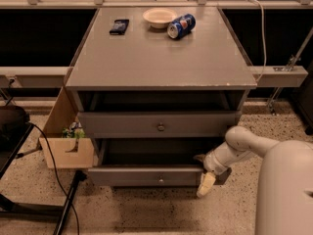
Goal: Open middle drawer
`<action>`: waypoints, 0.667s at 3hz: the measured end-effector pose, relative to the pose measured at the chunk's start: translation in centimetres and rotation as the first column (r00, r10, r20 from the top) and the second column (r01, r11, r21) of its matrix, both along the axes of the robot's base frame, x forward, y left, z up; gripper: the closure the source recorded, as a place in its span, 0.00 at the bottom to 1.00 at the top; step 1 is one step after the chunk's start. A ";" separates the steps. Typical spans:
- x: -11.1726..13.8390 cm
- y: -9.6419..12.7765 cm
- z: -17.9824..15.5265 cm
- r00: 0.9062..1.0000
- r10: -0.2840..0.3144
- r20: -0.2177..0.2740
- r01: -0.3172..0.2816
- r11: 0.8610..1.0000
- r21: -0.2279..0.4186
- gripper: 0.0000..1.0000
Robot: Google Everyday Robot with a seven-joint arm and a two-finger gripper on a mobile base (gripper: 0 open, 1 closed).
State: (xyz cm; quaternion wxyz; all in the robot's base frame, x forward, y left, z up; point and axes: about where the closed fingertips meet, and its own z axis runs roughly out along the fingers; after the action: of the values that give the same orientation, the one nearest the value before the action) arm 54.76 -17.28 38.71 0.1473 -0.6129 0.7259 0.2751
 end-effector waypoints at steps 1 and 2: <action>-0.5 -0.4 0.0 1.000 -0.011 -0.022 0.011 1.000 -0.001 0.00; -1.1 -0.7 0.1 0.999 -0.022 -0.042 0.022 1.000 0.002 0.00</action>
Offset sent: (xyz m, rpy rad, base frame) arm -0.0354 -0.0296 -0.0032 0.0102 0.1148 -0.0734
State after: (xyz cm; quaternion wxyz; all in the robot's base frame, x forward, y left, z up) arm 53.64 -17.94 38.83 0.1358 -0.5988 0.7353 0.2872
